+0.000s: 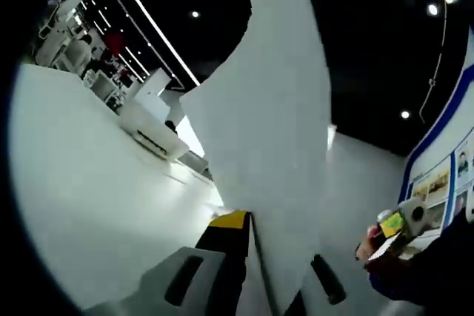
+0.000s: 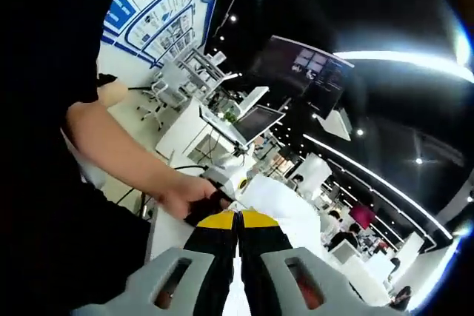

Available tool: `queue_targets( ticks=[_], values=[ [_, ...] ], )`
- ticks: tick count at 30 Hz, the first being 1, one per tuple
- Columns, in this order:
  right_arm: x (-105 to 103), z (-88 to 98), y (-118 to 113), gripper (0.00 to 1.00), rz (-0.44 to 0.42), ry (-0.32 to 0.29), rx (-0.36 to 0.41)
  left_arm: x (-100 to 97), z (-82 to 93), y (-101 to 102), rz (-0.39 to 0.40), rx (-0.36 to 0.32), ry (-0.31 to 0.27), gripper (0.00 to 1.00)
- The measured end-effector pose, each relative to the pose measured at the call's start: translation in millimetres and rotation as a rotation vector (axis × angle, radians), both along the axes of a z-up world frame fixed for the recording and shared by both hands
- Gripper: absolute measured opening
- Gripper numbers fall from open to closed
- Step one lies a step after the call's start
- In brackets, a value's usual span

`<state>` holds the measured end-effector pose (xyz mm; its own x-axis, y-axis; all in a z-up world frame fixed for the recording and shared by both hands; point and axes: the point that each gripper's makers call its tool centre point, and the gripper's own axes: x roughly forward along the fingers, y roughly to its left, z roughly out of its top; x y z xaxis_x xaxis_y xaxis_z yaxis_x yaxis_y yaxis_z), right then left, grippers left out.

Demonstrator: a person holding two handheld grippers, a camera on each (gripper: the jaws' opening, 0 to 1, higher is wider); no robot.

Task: Organize the stack of printing papers by aligning and flattening the scattered papers on the table

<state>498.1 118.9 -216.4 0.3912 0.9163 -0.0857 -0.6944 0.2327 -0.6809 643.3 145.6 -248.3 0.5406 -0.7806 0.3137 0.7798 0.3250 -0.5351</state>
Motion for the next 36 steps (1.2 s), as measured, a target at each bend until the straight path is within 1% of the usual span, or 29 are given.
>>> queue_targets(
  ticks=[2, 5, 9, 11, 12, 13, 17, 19, 21, 27, 28, 30, 32, 33, 34, 35, 36],
  values=[
    [6.2, -6.8, -6.2, 0.0, -0.02, -0.002, -0.024, -0.9, 1.7, -0.7, -0.013, -0.018, 0.005, 0.12],
    [11.6, -12.2, -13.1, 0.0, -0.036, 0.01, -0.027, -2.9, 3.9, -1.7, -0.027, -0.035, 0.006, 0.14],
    [12.9, -14.9, -16.0, 0.0, -0.044, 0.014, -0.031, -3.6, 4.9, -1.8, -0.033, -0.044, 0.007, 0.17],
    [12.8, -20.0, -16.8, 0.0, -0.052, 0.007, -0.051, -4.0, 5.1, -1.8, -0.034, -0.046, 0.007, 0.19],
    [12.8, -22.6, -17.2, 0.0, -0.056, 0.003, -0.061, -5.5, 7.7, -1.4, -0.045, -0.07, 0.012, 0.19],
    [12.8, -23.4, -17.0, 0.0, -0.056, 0.003, -0.063, -5.9, 8.4, -1.7, -0.051, -0.078, 0.017, 0.19],
    [11.2, -28.9, -13.3, 0.0, -0.05, 0.003, -0.074, -5.9, 8.1, -2.0, -0.048, -0.079, 0.022, 0.21],
    [9.9, -34.6, -9.0, 0.0, -0.045, 0.002, -0.092, -5.6, 7.9, -2.2, -0.045, -0.077, 0.024, 0.21],
    [3.5, -46.6, 3.6, 0.0, -0.019, -0.021, -0.14, -6.5, 6.3, -5.3, -0.045, -0.06, 0.025, 0.21],
    [-5.6, -65.4, 19.1, 0.0, 0.022, -0.063, -0.22, -6.5, 4.5, -6.8, -0.043, -0.044, 0.026, 0.21],
    [-6.1, -68.2, 20.3, 0.0, 0.019, -0.057, -0.224, -6.1, 4.1, -6.8, -0.041, -0.041, 0.026, 0.2],
    [-8.5, -71.1, 23.2, 0.0, 0.029, -0.059, -0.23, -4.7, 2.4, -7.2, -0.036, -0.029, 0.027, 0.16],
    [-9.4, -73.9, 25.4, 0.0, 0.034, -0.059, -0.236, -4.4, -0.5, -8.6, -0.033, 0.001, 0.017, 0.07],
    [-9.4, -75.1, 26.2, 0.0, 0.035, -0.058, -0.238, -4.1, -1.7, -8.8, -0.025, 0.017, 0.008, 0.06],
    [-8.4, -76.0, 25.7, 0.0, 0.031, -0.049, -0.235, -4.2, -7.0, -10.3, -0.007, 0.083, -0.029, 0.06],
    [-6.8, -77.4, 24.4, 0.0, 0.023, -0.035, -0.228, -5.7, -6.0, -12.1, -0.006, 0.113, -0.063, 0.05],
    [-5.5, -78.1, 22.3, 0.0, 0.018, 0.004, -0.205, -4.7, -4.9, -10.7, 0.026, 0.144, -0.093, 0.05]
  ],
)
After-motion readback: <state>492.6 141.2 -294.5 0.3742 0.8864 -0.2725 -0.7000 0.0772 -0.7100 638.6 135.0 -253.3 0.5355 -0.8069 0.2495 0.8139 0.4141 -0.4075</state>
